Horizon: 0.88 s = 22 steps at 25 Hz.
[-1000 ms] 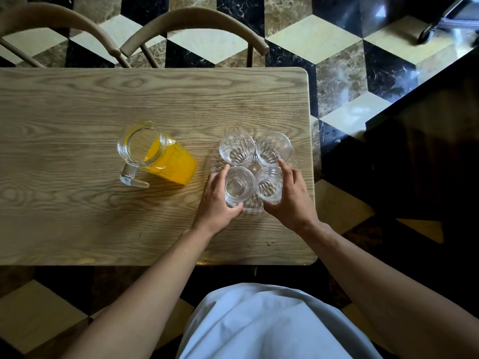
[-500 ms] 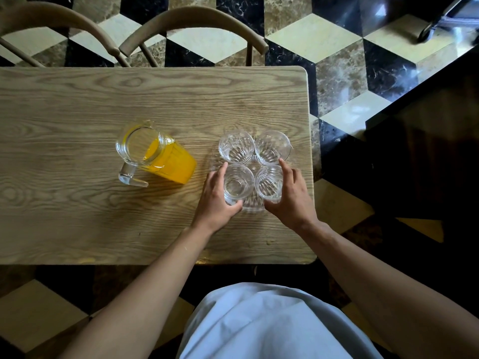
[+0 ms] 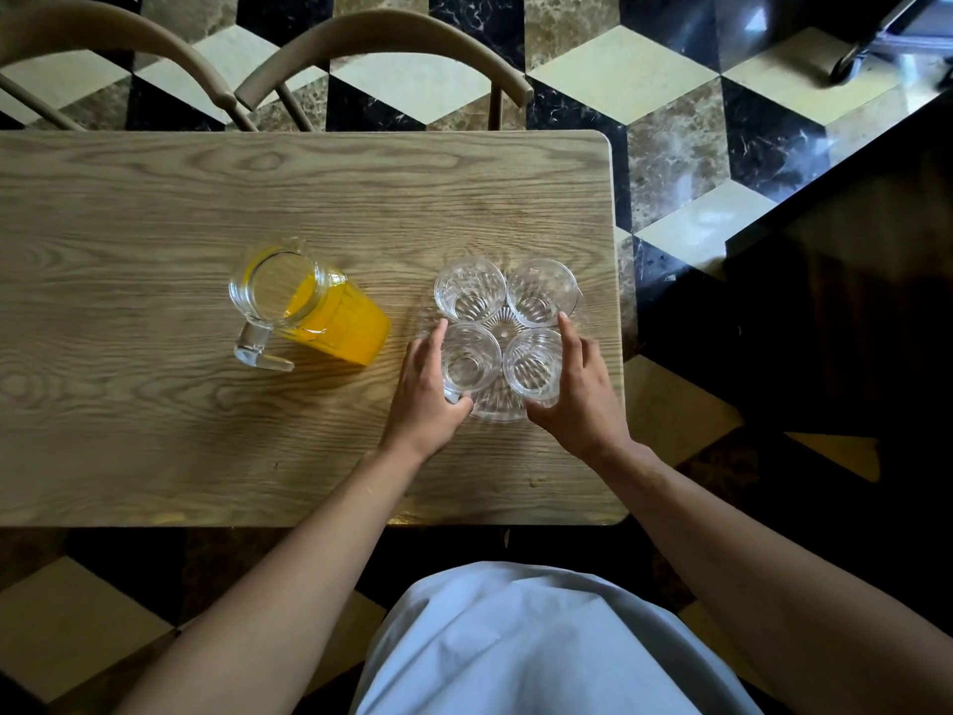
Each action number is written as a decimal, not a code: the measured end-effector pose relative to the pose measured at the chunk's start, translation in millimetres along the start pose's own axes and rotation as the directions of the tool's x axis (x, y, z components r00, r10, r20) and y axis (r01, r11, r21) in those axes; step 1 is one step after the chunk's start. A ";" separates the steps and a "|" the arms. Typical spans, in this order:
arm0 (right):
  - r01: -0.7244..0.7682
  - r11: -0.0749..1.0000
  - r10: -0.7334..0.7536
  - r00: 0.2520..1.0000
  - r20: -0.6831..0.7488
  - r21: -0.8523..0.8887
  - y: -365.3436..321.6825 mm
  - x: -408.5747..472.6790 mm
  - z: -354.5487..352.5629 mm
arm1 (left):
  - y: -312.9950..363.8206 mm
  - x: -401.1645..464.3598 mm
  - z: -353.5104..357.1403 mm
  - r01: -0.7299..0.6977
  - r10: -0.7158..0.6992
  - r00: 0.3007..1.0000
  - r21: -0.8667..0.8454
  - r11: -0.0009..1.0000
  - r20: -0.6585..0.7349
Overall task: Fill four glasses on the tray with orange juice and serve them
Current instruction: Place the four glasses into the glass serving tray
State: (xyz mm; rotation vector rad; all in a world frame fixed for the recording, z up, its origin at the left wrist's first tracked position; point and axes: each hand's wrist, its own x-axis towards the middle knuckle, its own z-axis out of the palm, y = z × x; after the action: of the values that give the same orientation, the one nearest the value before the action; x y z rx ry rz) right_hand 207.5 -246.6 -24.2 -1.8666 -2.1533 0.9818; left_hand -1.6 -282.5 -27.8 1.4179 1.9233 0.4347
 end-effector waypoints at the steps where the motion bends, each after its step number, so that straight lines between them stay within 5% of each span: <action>1: -0.003 1.000 0.003 1.000 0.004 -0.004 -0.2 -0.1 0.0 | -0.3 0.2 0.1 0.000 0.000 1.000 0.001 1.000 0.001; 22: 0.064 0.995 -0.064 0.998 -0.005 0.075 16.6 -31.2 -27.3 | 15.0 -43.5 -8.9 0.016 -0.017 0.999 -0.019 1.000 -0.046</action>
State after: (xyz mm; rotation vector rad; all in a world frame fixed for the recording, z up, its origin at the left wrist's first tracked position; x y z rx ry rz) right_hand 242.0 -264.5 -2.1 -1.7538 -2.1291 1.0310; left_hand 9.4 -316.6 2.5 1.3909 1.9614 0.4804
